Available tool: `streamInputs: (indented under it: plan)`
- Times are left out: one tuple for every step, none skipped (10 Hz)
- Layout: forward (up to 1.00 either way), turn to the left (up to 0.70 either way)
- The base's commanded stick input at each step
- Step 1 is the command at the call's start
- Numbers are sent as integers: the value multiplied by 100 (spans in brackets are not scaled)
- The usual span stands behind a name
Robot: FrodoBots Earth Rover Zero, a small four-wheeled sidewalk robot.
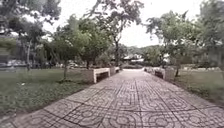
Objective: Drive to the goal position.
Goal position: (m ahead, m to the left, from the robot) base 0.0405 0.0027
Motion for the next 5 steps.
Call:
streamInputs:
  plan:
    - [100, 27]
    - [100, 27]
    - [100, 0]
    - [100, 0]
    - [100, 0]
